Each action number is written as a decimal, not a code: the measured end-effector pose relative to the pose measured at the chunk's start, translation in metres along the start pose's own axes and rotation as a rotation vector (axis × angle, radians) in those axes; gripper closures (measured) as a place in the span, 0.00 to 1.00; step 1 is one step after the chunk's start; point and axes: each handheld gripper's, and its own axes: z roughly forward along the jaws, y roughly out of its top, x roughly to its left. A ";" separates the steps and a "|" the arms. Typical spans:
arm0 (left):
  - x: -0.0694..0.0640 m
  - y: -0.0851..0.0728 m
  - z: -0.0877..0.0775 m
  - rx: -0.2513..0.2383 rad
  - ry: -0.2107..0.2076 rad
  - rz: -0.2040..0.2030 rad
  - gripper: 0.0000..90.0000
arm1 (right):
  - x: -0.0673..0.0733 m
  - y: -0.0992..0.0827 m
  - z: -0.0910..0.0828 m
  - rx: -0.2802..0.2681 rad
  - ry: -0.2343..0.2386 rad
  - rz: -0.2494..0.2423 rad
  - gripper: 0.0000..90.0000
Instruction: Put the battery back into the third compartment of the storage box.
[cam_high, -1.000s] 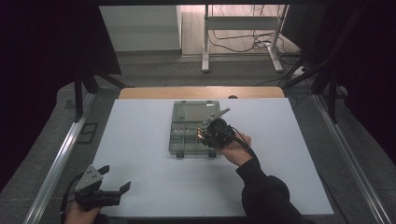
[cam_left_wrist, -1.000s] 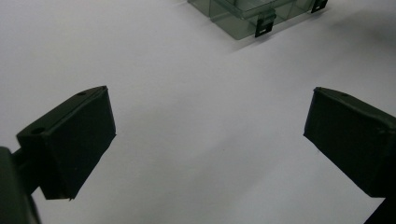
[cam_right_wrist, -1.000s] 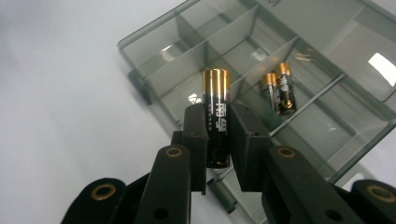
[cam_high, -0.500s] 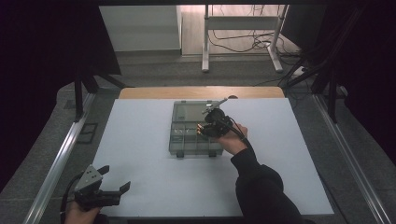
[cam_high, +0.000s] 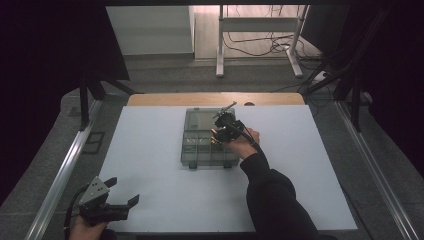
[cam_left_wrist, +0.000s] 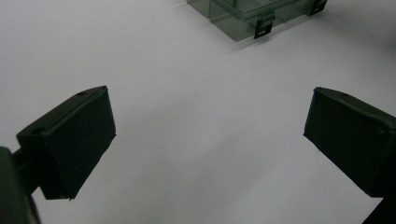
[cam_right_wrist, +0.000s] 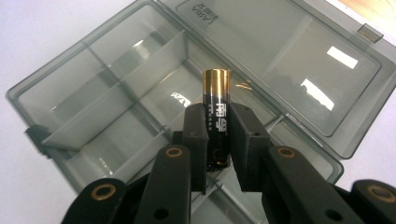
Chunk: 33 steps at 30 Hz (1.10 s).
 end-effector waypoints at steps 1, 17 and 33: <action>0.000 0.000 0.000 0.000 0.000 0.000 0.03 | -0.001 0.000 0.002 0.000 -0.003 0.005 0.85; 0.000 0.000 0.000 -0.002 -0.002 0.001 0.03 | -0.004 0.002 0.008 -0.035 -0.040 -0.003 0.58; 0.000 -0.001 -0.001 -0.003 0.001 0.000 0.03 | 0.006 -0.003 -0.008 -0.065 0.058 -0.028 0.23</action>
